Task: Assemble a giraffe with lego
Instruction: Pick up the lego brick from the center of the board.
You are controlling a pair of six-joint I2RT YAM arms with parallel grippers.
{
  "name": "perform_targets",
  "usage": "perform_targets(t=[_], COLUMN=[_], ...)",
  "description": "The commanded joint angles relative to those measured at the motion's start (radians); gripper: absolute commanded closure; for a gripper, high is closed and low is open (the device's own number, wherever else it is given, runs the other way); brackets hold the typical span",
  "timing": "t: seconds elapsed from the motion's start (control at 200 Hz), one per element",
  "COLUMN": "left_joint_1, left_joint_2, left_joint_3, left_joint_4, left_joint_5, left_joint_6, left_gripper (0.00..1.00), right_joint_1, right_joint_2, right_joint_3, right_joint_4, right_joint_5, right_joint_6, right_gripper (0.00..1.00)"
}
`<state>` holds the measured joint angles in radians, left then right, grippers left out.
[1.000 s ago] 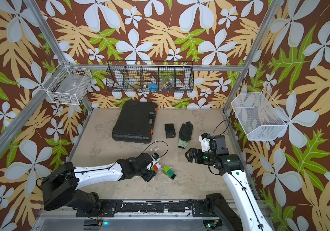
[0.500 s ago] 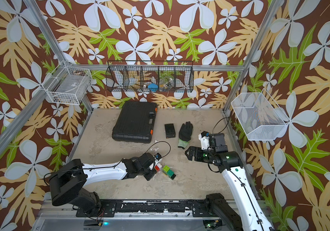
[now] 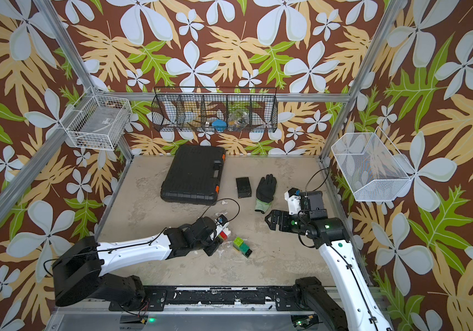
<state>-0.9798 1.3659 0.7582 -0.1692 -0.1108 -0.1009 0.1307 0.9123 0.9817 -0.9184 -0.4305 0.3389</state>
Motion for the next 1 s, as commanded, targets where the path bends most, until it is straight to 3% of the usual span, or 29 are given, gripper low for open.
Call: perform_targets(t=[0.0, 0.25, 0.375, 0.586, 0.691, 0.996], left_joint_1=[0.002, 0.000, 0.001, -0.004, -0.008, -0.021], left_joint_2=[-0.095, -0.267, -0.264, -0.260, -0.262, -0.272], left_joint_3=[0.027, 0.136, 0.177, 0.178, 0.178, 0.178], left_joint_4=[-0.049, -0.096, -0.114, -0.112, -0.112, -0.113], left_joint_5=[-0.050, 0.019, 0.063, 0.097, 0.094, 0.113], left_joint_6=[-0.001, 0.022, 0.037, 0.040, 0.038, 0.030], left_gripper=[0.72, 0.72, 0.72, 0.72, 0.72, 0.72], right_joint_1=[0.000, 0.003, 0.043, 0.243, 0.344, 0.374], right_joint_2=[-0.002, -0.050, -0.075, -0.038, -0.007, 0.072], right_joint_3=[0.004, -0.037, -0.072, -0.094, -0.097, -0.105], right_joint_4=[-0.014, 0.053, 0.225, 0.474, 0.500, 0.606], right_joint_5=[-0.139, -0.501, -0.584, -0.464, -0.377, -0.315], right_joint_6=[-0.015, 0.022, 0.165, 0.354, 0.384, 0.420], right_gripper=[0.00, 0.01, 0.06, 0.08, 0.07, 0.10])
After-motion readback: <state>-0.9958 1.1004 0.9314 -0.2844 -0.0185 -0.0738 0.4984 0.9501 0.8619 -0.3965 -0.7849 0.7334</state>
